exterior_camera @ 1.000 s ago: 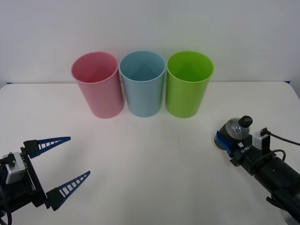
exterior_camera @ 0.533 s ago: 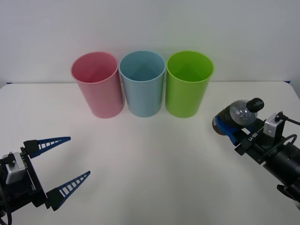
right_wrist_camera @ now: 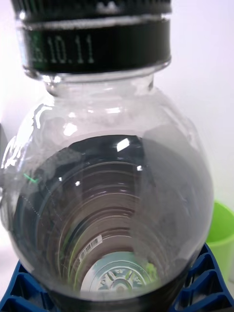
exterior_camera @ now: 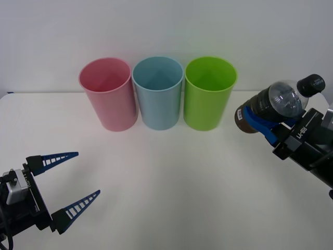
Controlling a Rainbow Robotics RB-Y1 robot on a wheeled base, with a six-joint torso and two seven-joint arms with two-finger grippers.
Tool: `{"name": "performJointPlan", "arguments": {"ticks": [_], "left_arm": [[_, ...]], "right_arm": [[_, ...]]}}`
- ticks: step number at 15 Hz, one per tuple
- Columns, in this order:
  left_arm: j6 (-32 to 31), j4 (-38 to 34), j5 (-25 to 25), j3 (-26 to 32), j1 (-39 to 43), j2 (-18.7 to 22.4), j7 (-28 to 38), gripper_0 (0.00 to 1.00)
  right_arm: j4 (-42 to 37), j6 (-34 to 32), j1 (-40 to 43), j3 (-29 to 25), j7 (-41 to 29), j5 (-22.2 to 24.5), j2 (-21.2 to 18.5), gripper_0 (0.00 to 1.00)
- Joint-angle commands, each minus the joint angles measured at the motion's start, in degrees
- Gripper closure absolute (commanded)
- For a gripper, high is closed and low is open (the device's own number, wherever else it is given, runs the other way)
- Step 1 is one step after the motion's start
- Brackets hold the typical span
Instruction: Put cans in the blue bin and PET bottles in the pink bin and trash in the green bin.
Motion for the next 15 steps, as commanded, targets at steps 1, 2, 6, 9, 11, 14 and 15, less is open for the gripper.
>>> {"name": "performJointPlan", "arguments": {"ticks": [1, 2, 6, 9, 11, 14, 15], "left_arm": [[0.00, 0.00, 0.00, 0.00, 0.00, 0.00, 0.00, 0.00], [0.00, 0.00, 0.00, 0.00, 0.00, 0.00, 0.00, 0.00], [0.00, 0.00, 0.00, 0.00, 0.00, 0.00, 0.00, 0.00], [0.00, 0.00, 0.00, 0.00, 0.00, 0.00, 0.00, 0.00], [0.00, 0.00, 0.00, 0.00, 0.00, 0.00, 0.00, 0.00], [0.00, 0.00, 0.00, 0.00, 0.00, 0.00, 0.00, 0.00], [0.00, 0.00, 0.00, 0.00, 0.00, 0.00, 0.00, 0.00]], "right_arm": [[-1.01, 2.38, -5.19, 2.81, -4.45, 1.66, 0.00, 1.00], [-1.01, 4.41, -7.12, 4.30, -5.68, 2.63, 0.00, 1.00], [-0.48, 14.42, -15.38, 12.83, -12.80, 8.69, 0.00, 1.00], [4.09, 19.79, -23.47, 19.77, -14.21, 9.66, 0.00, 1.00], [8.04, 22.95, -29.01, 24.08, -14.21, 9.66, 0.44, 1.00], [16.74, 23.65, -37.09, 27.51, -13.94, 9.92, 4.57, 1.00], [19.73, 23.65, -39.47, 28.12, -13.68, 10.28, 6.24, 1.00]]}}
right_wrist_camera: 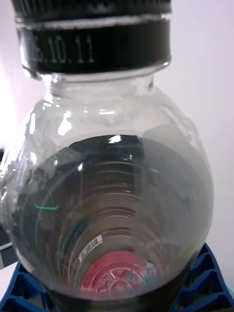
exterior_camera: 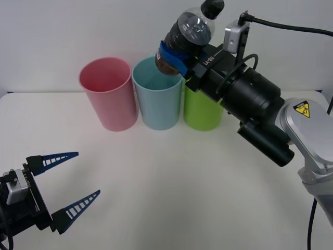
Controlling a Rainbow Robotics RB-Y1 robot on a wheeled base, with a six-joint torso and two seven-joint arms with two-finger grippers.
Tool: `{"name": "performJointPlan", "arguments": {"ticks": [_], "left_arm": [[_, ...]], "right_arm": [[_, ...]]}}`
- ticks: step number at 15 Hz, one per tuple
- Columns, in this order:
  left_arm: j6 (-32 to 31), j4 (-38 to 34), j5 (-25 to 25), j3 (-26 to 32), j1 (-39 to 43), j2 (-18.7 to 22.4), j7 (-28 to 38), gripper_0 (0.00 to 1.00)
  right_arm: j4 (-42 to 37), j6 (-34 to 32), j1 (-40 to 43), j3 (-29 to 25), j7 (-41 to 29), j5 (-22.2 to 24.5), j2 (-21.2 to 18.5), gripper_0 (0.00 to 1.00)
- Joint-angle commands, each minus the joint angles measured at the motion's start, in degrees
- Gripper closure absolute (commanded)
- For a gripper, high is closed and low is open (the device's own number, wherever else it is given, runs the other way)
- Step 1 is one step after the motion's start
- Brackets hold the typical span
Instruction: Put cans in the blue bin and PET bottles in the pink bin and trash in the green bin.
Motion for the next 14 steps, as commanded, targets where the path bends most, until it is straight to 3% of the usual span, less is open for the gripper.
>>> {"name": "performJointPlan", "arguments": {"ticks": [1, 6, 9, 14], "left_arm": [[0.00, 0.00, 0.00, 0.00, 0.00, 0.00, 0.00, 0.00], [0.00, 0.00, 0.00, 0.00, 0.00, 0.00, 0.00, 0.00], [0.00, 0.00, 0.00, 0.00, 0.00, 0.00, 0.00, 0.00], [0.00, 0.00, 0.00, 0.00, 0.00, 0.00, 0.00, 0.00]], "right_arm": [[8.23, 0.11, -6.56, 1.92, 0.44, 0.88, 4.46, 1.00], [22.99, 5.74, -18.25, 7.90, 0.18, 2.37, 10.70, 1.00], [29.85, 9.52, -24.14, 12.29, 0.09, -1.06, 12.28, 1.00], [42.42, 12.94, -32.58, 13.35, 0.79, -1.14, 17.38, 1.00]]}}
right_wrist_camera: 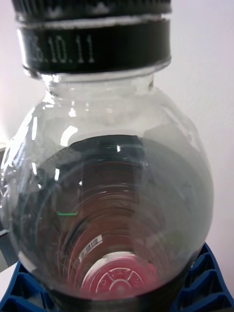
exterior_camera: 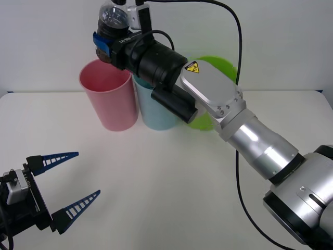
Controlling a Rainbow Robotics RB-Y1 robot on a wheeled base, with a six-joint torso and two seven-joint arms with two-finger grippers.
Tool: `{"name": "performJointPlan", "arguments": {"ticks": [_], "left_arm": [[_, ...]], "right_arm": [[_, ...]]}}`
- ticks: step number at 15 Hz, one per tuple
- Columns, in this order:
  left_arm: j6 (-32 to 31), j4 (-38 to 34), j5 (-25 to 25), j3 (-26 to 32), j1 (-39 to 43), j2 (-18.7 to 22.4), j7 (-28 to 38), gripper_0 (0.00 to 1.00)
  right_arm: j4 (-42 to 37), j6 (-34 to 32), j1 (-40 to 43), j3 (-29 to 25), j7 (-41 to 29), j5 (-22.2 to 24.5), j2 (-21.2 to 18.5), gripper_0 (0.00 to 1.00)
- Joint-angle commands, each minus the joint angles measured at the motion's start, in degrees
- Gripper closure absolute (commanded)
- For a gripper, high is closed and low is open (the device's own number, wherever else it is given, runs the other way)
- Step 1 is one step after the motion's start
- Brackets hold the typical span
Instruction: Put cans in the blue bin and PET bottles in the pink bin and trash in the green bin.
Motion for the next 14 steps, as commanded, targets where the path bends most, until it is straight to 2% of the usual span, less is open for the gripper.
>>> {"name": "performJointPlan", "arguments": {"ticks": [1, 5, 14], "left_arm": [[0.00, 0.00, 0.00, 0.00, 0.00, 0.00, 0.00, 0.00], [0.00, 0.00, 0.00, 0.00, 0.00, 0.00, 0.00, 0.00], [0.00, 0.00, 0.00, 0.00, 0.00, 0.00, 0.00, 0.00]], "right_arm": [[6.93, 1.72, -4.40, 0.15, 0.26, 0.14, 2.67, 1.00], [13.87, 2.78, -8.88, 2.08, -0.18, 0.23, 4.96, 1.00], [16.07, 5.59, -8.88, 7.18, -0.88, -0.12, 4.96, 1.00]]}}
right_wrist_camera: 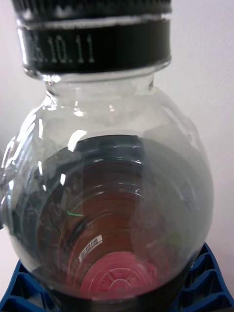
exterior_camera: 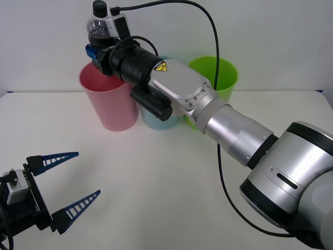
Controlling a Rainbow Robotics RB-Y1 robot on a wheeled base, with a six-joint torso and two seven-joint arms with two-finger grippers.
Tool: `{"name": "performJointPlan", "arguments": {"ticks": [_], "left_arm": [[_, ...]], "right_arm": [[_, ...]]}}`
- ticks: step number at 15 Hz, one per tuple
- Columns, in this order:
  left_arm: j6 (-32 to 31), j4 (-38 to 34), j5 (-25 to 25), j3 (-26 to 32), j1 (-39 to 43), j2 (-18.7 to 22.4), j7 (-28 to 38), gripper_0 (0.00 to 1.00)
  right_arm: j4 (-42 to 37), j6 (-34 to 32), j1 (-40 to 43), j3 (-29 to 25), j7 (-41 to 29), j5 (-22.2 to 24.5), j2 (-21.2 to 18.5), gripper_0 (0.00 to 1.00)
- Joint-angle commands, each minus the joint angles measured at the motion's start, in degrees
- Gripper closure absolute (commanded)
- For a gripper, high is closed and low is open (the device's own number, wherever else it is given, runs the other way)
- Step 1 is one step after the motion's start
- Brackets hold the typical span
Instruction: Put cans in the blue bin and PET bottles in the pink bin and trash in the green bin.
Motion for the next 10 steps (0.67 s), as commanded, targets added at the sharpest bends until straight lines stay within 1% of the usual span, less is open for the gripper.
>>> {"name": "performJointPlan", "arguments": {"ticks": [1, 5, 6, 7, 8, 10], "left_arm": [[0.00, 0.00, 0.00, 0.00, 0.00, 0.00, 0.00, 0.00], [0.00, 0.00, 0.00, 0.00, 0.00, 0.00, 0.00, 0.00], [0.00, 0.00, 0.00, 0.00, 0.00, 0.00, 0.00, 0.00], [0.00, 0.00, 0.00, 0.00, 0.00, 0.00, 0.00, 0.00], [0.00, 0.00, 0.00, 0.00, 0.00, 0.00, 0.00, 0.00], [0.00, 0.00, 0.00, 0.00, 0.00, 0.00, 0.00, 0.00]], "right_arm": [[0.34, 0.47, 0.00, 0.79, -0.26, -0.29, 0.04, 1.00], [0.60, 0.47, 0.00, 1.32, -0.26, -0.29, 0.04, 1.00], [0.78, 0.47, 0.00, 1.32, -0.26, -0.29, 0.04, 0.87], [1.04, 0.47, 0.00, 1.41, -0.08, -0.29, 0.04, 0.50], [1.04, 0.47, 0.00, 1.58, 0.01, -0.29, 0.04, 0.27], [1.04, 0.47, 0.00, 1.76, 0.01, -0.29, 0.04, 0.06]]}}
